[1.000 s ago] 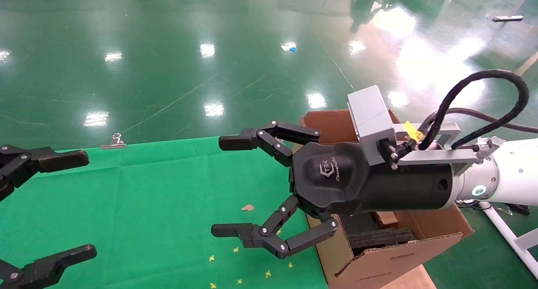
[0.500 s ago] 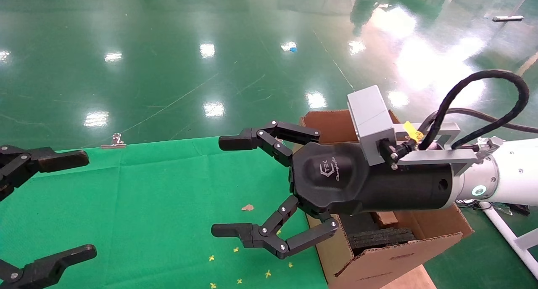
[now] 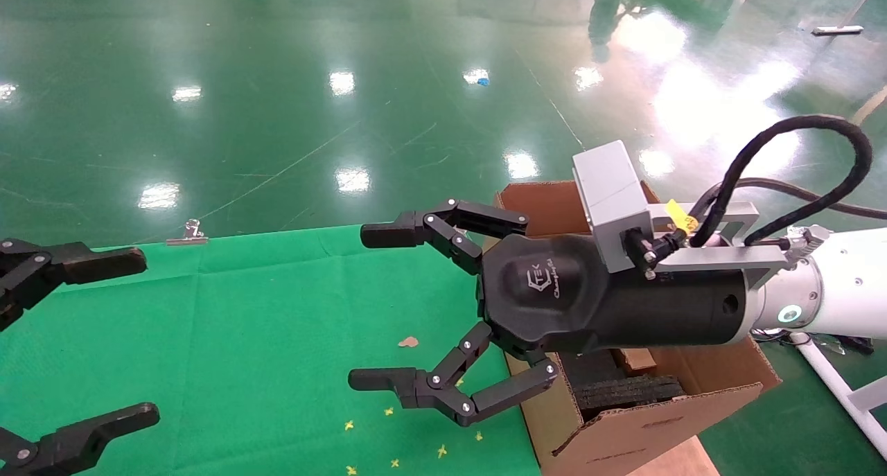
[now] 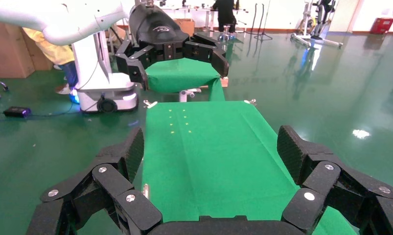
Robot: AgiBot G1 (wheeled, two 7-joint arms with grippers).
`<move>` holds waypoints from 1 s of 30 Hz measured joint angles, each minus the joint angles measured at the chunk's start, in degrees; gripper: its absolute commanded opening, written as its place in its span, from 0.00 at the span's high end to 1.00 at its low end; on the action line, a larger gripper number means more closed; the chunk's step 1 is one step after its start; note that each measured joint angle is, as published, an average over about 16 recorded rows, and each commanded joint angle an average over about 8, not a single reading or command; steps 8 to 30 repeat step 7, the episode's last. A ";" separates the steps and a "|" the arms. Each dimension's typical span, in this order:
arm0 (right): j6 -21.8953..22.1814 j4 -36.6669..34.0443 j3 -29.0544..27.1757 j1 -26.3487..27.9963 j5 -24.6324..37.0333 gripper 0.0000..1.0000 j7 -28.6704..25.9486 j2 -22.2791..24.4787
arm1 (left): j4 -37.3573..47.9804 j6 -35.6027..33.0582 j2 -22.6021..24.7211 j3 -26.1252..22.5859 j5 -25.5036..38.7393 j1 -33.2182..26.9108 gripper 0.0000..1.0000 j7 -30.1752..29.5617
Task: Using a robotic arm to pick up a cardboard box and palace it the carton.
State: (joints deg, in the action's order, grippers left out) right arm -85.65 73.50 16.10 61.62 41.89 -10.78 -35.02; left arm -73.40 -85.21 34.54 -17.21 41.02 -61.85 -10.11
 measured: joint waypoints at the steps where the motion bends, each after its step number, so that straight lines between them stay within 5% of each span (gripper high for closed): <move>1: 0.00 0.00 0.00 0.00 0.00 0.00 0.00 0.00 | 0.00 0.00 0.00 0.00 0.00 0.00 0.00 0.00; 30: 0.00 0.00 0.00 0.00 0.00 0.00 0.00 0.00 | 0.00 0.00 0.00 0.00 0.00 0.00 0.00 0.00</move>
